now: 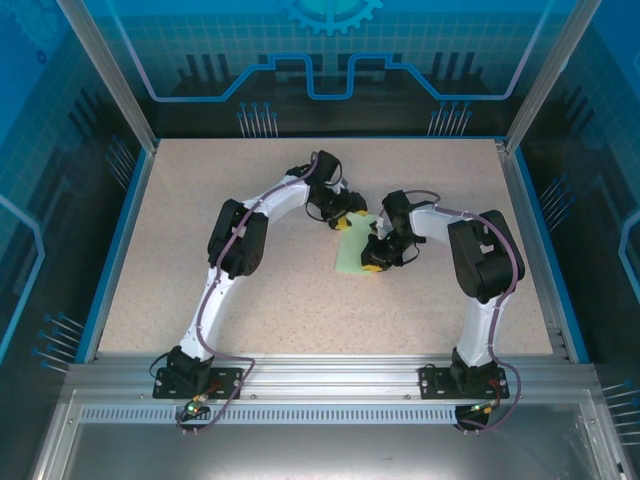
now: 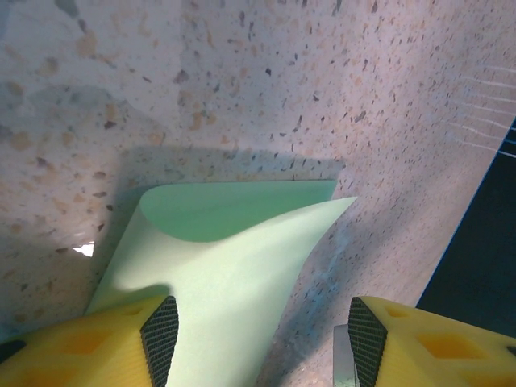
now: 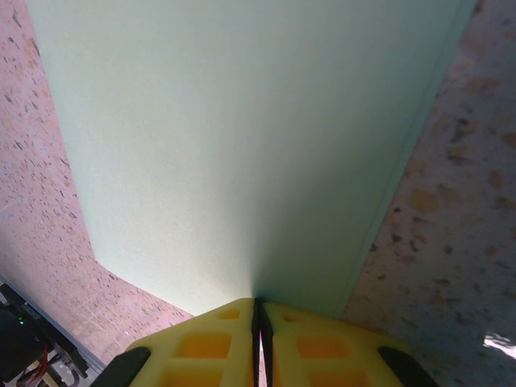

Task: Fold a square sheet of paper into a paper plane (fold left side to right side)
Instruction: First fold the square sheet of paper in half at the center of the table.

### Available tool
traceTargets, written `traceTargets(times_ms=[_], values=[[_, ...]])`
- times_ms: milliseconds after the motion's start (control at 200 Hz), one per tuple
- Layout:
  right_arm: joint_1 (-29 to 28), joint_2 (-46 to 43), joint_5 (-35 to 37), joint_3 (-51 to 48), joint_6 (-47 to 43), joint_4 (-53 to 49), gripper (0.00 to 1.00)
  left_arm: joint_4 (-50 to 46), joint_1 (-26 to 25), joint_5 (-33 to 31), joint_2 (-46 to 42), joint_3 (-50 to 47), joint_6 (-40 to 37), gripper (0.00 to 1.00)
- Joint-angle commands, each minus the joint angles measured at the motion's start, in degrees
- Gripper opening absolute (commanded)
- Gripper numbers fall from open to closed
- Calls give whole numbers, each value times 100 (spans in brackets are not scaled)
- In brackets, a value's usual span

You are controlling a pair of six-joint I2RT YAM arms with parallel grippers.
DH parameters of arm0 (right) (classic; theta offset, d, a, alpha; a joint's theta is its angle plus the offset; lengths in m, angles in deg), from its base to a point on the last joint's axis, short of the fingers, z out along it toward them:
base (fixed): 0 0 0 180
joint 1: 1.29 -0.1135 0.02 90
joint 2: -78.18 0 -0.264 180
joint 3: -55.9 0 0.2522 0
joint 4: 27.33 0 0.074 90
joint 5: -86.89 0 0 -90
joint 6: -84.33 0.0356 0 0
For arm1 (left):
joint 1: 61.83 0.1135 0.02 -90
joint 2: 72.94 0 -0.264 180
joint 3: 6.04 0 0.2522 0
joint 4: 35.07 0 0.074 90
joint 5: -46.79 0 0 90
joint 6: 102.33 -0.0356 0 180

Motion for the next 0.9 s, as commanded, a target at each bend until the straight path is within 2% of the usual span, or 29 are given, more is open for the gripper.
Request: traceTargets(times_ms=[0, 650, 780, 895], values=[[-153, 386, 651, -157, -81, -395, 12, 125, 287, -401, 397, 335, -81, 63], [-167, 286, 555, -156, -151, -392, 13, -12, 474, -458, 1115, 1664, 278, 63], [-171, 261, 474, -133, -137, -314, 13, -79, 545, -364, 811, 1741, 111, 64], [-178, 267, 390, -87, -134, -253, 13, -346, 596, -451, 126, 1429, -320, 64]])
